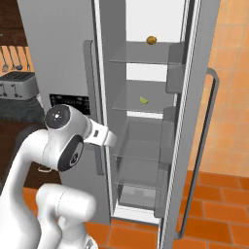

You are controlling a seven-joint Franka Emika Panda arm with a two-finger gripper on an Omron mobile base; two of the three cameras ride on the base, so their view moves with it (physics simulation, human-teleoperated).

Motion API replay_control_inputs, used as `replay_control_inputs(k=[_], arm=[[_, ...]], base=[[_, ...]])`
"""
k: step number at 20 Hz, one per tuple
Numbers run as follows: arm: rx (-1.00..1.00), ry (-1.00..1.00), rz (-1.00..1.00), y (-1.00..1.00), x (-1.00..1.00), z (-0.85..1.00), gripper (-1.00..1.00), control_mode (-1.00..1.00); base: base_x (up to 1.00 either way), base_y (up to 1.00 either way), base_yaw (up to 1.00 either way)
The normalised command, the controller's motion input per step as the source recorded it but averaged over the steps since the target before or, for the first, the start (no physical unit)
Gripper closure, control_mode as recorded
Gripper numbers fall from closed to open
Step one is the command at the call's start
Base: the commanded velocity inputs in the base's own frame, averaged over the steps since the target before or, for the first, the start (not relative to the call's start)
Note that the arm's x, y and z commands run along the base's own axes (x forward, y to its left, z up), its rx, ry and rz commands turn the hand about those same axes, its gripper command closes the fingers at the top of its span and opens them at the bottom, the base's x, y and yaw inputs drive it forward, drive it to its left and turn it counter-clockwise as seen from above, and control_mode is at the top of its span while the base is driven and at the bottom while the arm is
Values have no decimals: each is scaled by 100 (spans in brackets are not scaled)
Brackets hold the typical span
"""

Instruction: Grab a lemon wedge from the fridge and one ice cube from the ice bowl, and put them in the glass of lemonade.

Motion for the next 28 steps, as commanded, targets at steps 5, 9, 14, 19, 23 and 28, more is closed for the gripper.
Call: replay_control_inputs(k=[5, 9, 14, 19, 23, 28], arm=[[0, 3, -2, 0, 28, 0, -100, 100], [0, 0, 0, 0, 0, 0, -100, 100], [0, 0, 0, 0, 0, 0, -100, 100], [0, 0, 0, 0, 0, 0, -100, 100], [0, 0, 0, 0, 0, 0, -100, 100], [0, 0, 0, 0, 0, 0, -100, 100]], base=[[36, 0, -2], [40, -3, 0], [22, -27, 0], [63, -24, 1], [43, -55, 7], [37, -41, 8]])
